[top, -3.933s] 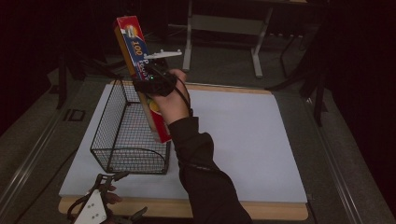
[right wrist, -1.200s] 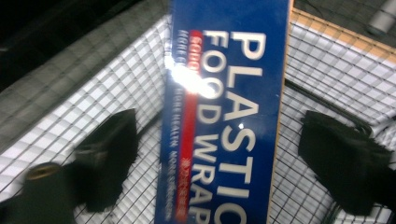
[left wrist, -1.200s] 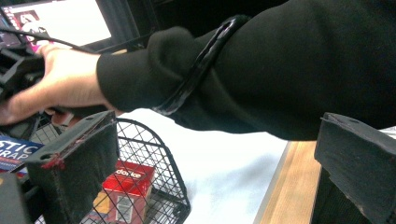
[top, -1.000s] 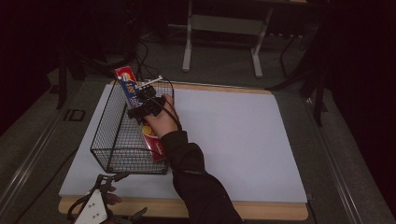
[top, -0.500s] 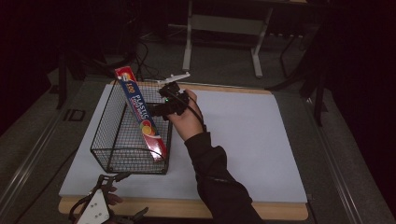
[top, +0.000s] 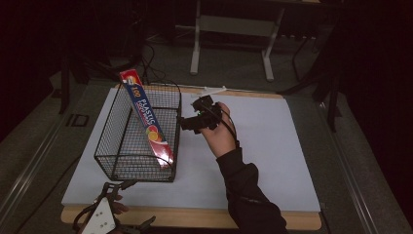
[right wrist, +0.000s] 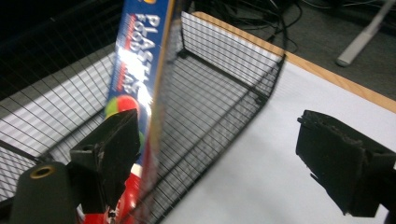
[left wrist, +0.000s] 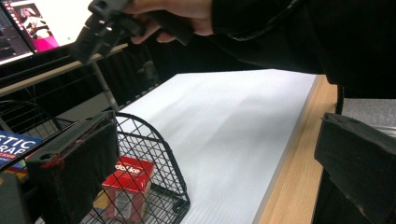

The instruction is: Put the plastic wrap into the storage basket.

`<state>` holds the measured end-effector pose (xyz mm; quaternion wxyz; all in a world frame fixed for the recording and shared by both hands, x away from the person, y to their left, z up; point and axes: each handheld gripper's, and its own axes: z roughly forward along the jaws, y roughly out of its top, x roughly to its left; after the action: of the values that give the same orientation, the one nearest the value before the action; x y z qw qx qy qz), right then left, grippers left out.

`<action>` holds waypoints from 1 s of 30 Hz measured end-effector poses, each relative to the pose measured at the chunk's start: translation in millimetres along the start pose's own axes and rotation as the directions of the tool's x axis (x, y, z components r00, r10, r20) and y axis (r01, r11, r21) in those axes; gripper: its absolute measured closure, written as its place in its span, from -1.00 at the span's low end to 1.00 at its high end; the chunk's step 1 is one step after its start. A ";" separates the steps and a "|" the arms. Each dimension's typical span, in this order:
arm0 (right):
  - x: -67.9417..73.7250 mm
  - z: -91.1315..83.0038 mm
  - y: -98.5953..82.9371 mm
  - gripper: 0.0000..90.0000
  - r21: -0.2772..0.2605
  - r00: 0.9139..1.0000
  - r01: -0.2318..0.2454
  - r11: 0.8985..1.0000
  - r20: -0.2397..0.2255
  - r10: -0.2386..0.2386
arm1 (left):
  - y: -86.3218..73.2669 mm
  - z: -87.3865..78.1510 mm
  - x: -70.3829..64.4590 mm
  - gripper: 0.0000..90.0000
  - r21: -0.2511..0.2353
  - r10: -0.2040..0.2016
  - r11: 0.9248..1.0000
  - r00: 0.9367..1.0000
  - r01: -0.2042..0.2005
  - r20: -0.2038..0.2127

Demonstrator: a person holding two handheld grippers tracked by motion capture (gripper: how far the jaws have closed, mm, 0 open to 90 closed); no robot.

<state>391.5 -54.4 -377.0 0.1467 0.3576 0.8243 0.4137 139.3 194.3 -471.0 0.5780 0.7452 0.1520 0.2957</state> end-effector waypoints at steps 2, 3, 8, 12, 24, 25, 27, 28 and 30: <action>-4.2 -2.8 -6.5 -0.70 -0.001 1.000 -0.011 1.000 0.003 0.011 | -0.1 0.5 -0.1 -0.99 0.000 -0.002 1.000 1.000 0.002 -0.001; -6.2 -4.0 -9.5 -0.70 0.002 1.000 -0.012 1.000 0.008 0.012 | 0.0 0.7 -0.3 -0.99 0.000 -0.003 1.000 1.000 0.003 0.000; -13.9 -10.4 -25.8 -0.70 0.012 1.000 0.001 1.000 0.021 -0.002 | 0.0 1.1 -0.9 -0.99 0.001 -0.004 1.000 1.000 0.004 0.002; -20.6 -15.2 -39.7 -0.70 0.017 1.000 -0.006 1.000 0.021 0.005 | 0.2 1.6 -1.0 -0.99 0.004 -0.001 1.000 1.000 0.001 0.004; -39.1 -27.3 -82.8 -0.70 0.037 0.999 -0.022 0.999 0.026 0.021 | -0.2 3.2 -1.6 -0.99 0.006 -0.004 1.000 1.000 0.004 0.008; -40.1 -28.2 -86.1 -0.70 0.046 0.999 -0.021 0.999 0.027 0.020 | -0.2 3.3 -1.6 -0.99 0.006 -0.004 1.000 1.000 0.004 0.007; -42.3 -29.7 -92.9 -0.70 0.055 0.999 -0.028 0.998 0.019 0.027 | -0.2 3.5 -1.7 -0.99 0.007 -0.004 1.000 1.000 0.004 0.008; -43.1 -30.6 -96.2 -0.70 0.059 0.999 -0.032 0.998 0.019 0.031 | -0.2 3.6 -1.8 -0.99 0.008 -0.004 1.000 1.000 0.003 0.009; -44.3 -31.7 -103.1 -0.70 0.065 0.999 -0.036 0.997 0.020 0.035 | -0.1 3.8 -1.9 -0.99 0.009 -0.003 1.000 1.000 0.003 0.009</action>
<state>357.3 -145.6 -441.0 0.1354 0.3807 0.8294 0.3858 140.2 190.3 -472.2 0.5759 0.7489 0.1518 0.2906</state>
